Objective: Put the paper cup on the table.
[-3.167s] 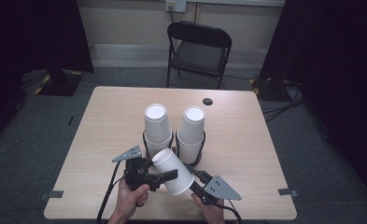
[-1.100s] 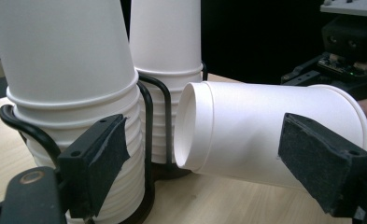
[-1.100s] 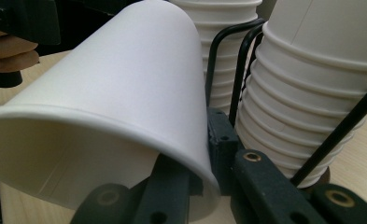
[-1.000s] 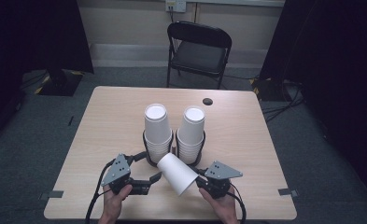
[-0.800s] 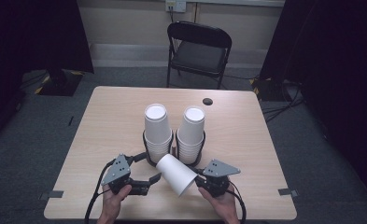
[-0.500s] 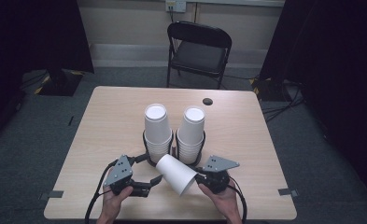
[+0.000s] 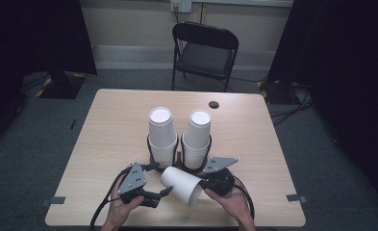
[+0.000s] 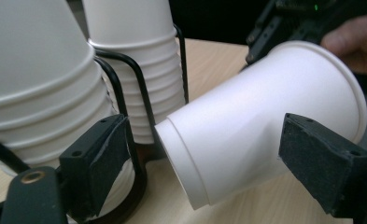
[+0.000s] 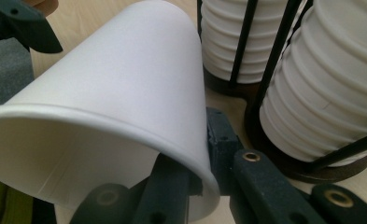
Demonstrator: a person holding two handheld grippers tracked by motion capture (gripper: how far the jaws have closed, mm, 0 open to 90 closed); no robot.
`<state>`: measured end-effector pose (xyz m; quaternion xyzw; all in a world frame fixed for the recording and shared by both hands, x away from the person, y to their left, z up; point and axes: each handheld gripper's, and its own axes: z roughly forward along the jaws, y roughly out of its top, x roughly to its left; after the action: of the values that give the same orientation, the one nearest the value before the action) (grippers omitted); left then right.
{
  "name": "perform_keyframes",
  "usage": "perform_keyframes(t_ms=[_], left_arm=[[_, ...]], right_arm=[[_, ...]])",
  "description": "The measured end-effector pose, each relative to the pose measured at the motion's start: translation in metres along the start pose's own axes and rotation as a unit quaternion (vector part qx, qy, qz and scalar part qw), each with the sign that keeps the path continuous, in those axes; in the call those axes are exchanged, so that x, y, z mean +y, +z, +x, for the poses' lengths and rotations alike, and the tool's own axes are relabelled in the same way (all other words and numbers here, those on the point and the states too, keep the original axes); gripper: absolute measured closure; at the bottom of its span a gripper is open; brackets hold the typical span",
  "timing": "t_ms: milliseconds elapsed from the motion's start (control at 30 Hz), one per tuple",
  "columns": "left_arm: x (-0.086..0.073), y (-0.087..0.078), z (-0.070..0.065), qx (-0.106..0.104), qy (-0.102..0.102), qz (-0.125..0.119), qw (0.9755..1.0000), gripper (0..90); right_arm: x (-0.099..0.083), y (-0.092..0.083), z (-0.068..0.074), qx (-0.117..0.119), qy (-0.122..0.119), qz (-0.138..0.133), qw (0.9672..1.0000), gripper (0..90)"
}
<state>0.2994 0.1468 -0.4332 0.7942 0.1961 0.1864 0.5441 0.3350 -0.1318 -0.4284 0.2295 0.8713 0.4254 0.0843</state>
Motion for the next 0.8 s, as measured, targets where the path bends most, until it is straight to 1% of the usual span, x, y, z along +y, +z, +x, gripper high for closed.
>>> perform_keyframes(t_ms=[67, 133, 167, 200, 267, 300, 333, 367, 400, 467, 533, 567, 600, 667, 733, 767, 800], left_arm=[[-0.001, 0.002, 0.0, -0.01, 0.004, 0.003, 0.9999, 15.4], [-0.001, 0.003, 0.0, -0.011, 0.007, 0.005, 0.9999, 15.5], [-0.002, 0.004, -0.001, -0.014, 0.011, 0.007, 0.9998, 15.5], [-0.003, 0.004, -0.002, -0.017, 0.013, 0.009, 0.9997, 15.6], [-0.004, 0.006, -0.004, -0.02, 0.016, 0.011, 0.9996, 15.5], [-0.005, 0.006, -0.005, -0.023, 0.022, 0.015, 0.9994, 15.5], [-0.005, 0.007, -0.006, -0.026, 0.02, 0.013, 0.9994, 15.6], [-0.006, 0.008, -0.007, -0.028, 0.025, 0.016, 0.9992, 15.6], [-0.007, 0.01, -0.009, -0.033, 0.025, 0.017, 0.999, 15.6], [-0.008, 0.012, -0.012, -0.039, 0.038, 0.024, 0.9982, 15.5], [-0.008, 0.013, -0.014, -0.035, 0.044, 0.027, 0.9981, 15.4], [-0.009, 0.013, -0.014, -0.046, 0.042, 0.026, 0.9977, 15.2], [-0.009, 0.014, -0.015, -0.051, 0.043, 0.026, 0.9974, 15.4], [-0.008, 0.013, -0.015, -0.058, 0.053, 0.036, 0.9962, 15.3], [-0.008, 0.014, -0.016, -0.068, 0.058, 0.035, 0.9954, 15.2], [-0.008, 0.014, -0.016, -0.067, 0.063, 0.034, 0.9952, 15.1], [-0.008, 0.014, -0.017, -0.064, 0.066, 0.034, 0.9951, 14.4]], right_arm=[[0.001, 0.0, -0.002, 0.0, 0.003, 0.003, 1.0, 86.8], [0.001, 0.001, -0.003, 0.003, 0.004, 0.007, 1.0, 86.8], [0.001, 0.001, -0.003, 0.003, 0.004, 0.01, 0.9999, 86.8], [0.001, 0.002, -0.003, 0.009, 0.005, 0.014, 0.9999, 86.8], [0.002, 0.003, -0.002, 0.011, 0.003, 0.026, 0.9996, 86.8], [0.002, 0.004, -0.003, 0.014, 0.001, 0.031, 0.9994, 86.8], [0.002, 0.004, -0.003, 0.018, 0.004, 0.036, 0.9992, 86.8], [0.002, 0.004, -0.003, 0.021, 0.004, 0.039, 0.999, 86.8], [0.002, 0.004, -0.003, 0.022, 0.003, 0.04, 0.999, 86.7], [0.002, 0.004, -0.004, 0.026, 0.002, 0.043, 0.9988, 86.8], [0.003, 0.004, -0.004, 0.03, 0.002, 0.045, 0.9985, 86.7], [0.003, 0.004, -0.004, 0.036, -0.001, 0.052, 0.998, 86.8], [0.004, 0.005, -0.003, 0.04, -0.003, 0.059, 0.9975, 86.8], [0.006, 0.006, -0.002, 0.045, -0.003, 0.07, 0.9966, 86.8], [0.007, 0.007, -0.002, 0.049, -0.003, 0.075, 0.996, 86.8], [0.008, 0.007, -0.002, 0.052, -0.003, 0.079, 0.9955, 86.8], [0.009, 0.008, -0.002, 0.052, -0.003, 0.081, 0.9954, 86.8]])
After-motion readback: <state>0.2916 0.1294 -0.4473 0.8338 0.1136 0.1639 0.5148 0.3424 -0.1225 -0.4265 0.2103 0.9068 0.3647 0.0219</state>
